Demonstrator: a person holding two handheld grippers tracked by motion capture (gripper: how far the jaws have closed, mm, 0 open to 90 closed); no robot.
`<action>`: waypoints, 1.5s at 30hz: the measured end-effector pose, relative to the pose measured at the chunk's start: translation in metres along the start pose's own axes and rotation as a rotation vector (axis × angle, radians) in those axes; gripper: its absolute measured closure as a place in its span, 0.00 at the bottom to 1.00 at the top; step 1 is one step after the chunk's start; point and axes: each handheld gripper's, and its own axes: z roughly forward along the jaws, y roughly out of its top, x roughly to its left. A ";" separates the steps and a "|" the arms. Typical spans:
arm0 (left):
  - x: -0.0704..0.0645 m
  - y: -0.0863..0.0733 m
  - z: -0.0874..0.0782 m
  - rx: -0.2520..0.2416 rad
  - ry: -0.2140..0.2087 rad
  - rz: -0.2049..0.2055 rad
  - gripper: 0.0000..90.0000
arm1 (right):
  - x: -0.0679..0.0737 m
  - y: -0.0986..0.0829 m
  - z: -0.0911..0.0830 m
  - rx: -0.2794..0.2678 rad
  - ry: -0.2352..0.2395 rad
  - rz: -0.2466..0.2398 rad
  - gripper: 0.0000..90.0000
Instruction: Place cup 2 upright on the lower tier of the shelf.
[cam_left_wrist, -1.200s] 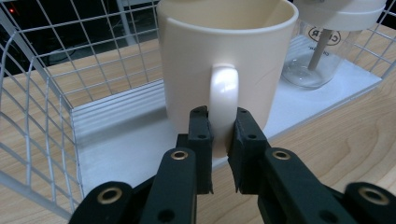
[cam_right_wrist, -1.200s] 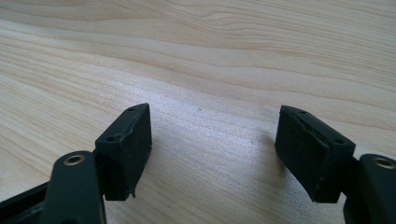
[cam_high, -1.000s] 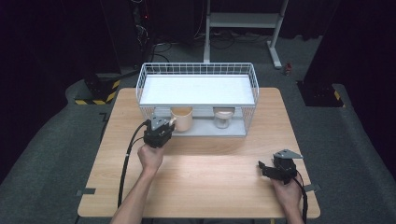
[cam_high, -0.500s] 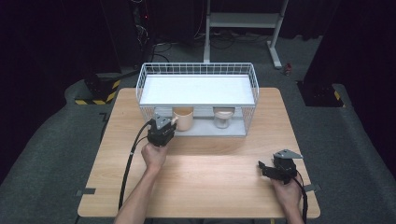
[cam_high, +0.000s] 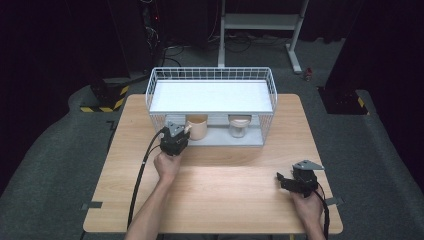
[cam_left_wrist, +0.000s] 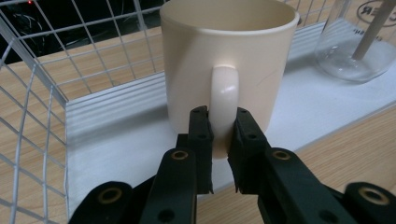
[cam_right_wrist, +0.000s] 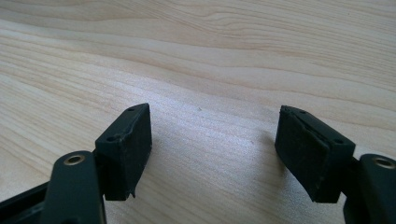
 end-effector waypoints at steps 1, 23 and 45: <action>0.001 0.000 0.001 0.001 -0.001 -0.006 0.89 | 0.000 0.000 0.000 0.000 0.000 0.000 0.30; 0.012 -0.004 0.013 0.044 0.000 -0.079 0.89 | 0.000 0.000 0.000 0.000 0.000 0.000 0.30; 0.021 -0.016 -0.009 0.025 0.021 -0.101 0.45 | 0.000 0.000 0.000 0.000 0.000 0.000 0.31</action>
